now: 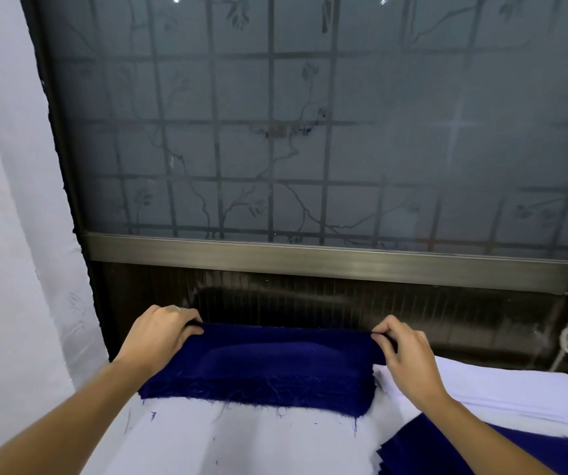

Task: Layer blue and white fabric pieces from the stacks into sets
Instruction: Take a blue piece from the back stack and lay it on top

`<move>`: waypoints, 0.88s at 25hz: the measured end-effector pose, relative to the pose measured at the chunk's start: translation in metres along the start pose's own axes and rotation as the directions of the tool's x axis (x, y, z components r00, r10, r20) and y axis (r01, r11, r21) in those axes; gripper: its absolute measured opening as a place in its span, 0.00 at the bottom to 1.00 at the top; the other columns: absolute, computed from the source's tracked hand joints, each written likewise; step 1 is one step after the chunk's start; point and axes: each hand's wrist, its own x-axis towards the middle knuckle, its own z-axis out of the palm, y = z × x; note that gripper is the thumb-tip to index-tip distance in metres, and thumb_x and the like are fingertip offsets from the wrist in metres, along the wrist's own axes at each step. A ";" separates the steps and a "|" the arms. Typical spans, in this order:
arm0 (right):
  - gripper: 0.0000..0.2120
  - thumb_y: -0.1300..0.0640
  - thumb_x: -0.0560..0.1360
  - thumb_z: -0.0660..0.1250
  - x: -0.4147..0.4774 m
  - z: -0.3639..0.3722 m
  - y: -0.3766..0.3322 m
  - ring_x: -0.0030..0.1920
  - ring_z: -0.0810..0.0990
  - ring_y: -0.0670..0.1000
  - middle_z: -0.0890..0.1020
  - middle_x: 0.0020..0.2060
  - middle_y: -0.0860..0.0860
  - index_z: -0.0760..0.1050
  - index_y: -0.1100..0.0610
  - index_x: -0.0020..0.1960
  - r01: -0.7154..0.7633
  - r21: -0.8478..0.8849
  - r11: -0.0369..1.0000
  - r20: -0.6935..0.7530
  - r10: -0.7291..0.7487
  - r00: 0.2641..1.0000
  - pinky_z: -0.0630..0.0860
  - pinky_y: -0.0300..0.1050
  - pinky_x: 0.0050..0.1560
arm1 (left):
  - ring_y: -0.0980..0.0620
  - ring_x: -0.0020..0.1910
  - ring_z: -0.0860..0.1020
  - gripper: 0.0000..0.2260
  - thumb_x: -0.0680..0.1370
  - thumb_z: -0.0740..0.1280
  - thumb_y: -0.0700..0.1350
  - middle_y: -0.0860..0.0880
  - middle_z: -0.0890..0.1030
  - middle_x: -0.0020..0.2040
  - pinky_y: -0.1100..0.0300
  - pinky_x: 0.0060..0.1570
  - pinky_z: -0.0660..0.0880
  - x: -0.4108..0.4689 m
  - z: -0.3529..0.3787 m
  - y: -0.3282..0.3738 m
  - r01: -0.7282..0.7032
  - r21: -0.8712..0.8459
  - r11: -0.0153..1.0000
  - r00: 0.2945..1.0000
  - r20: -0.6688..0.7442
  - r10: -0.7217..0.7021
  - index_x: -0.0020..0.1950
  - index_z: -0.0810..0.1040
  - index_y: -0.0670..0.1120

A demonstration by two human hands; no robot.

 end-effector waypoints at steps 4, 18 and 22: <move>0.07 0.60 0.80 0.68 -0.019 -0.038 -0.007 0.48 0.80 0.49 0.81 0.43 0.40 0.77 0.48 0.48 0.022 -0.034 0.999 -0.104 -0.025 0.994 0.80 0.54 0.50 | 0.59 0.46 0.77 0.05 0.81 0.69 0.49 0.58 0.83 0.49 0.64 0.45 0.74 -0.017 -0.022 0.010 0.138 -0.194 0.971 0.990 -0.012 -0.144 0.52 0.81 0.60; 0.06 0.59 0.80 0.68 -0.096 -0.135 -0.005 0.48 0.82 0.46 0.84 0.44 0.43 0.80 0.49 0.51 -0.098 0.207 0.973 -0.219 0.144 0.965 0.81 0.44 0.47 | 0.53 0.48 0.83 0.08 0.80 0.68 0.34 0.50 0.85 0.45 0.55 0.50 0.81 -0.074 -0.069 0.112 0.187 -0.651 0.736 0.965 -0.019 -0.262 0.47 0.78 0.47; 0.04 0.57 0.80 0.68 -0.113 -0.159 0.001 0.50 0.82 0.47 0.84 0.46 0.45 0.80 0.51 0.53 -0.169 0.178 0.970 -0.194 0.203 0.960 0.81 0.45 0.50 | 0.52 0.47 0.83 0.07 0.78 0.71 0.36 0.49 0.85 0.42 0.63 0.44 0.79 -0.083 -0.083 0.130 0.195 -0.623 0.758 0.971 0.011 -0.240 0.45 0.78 0.47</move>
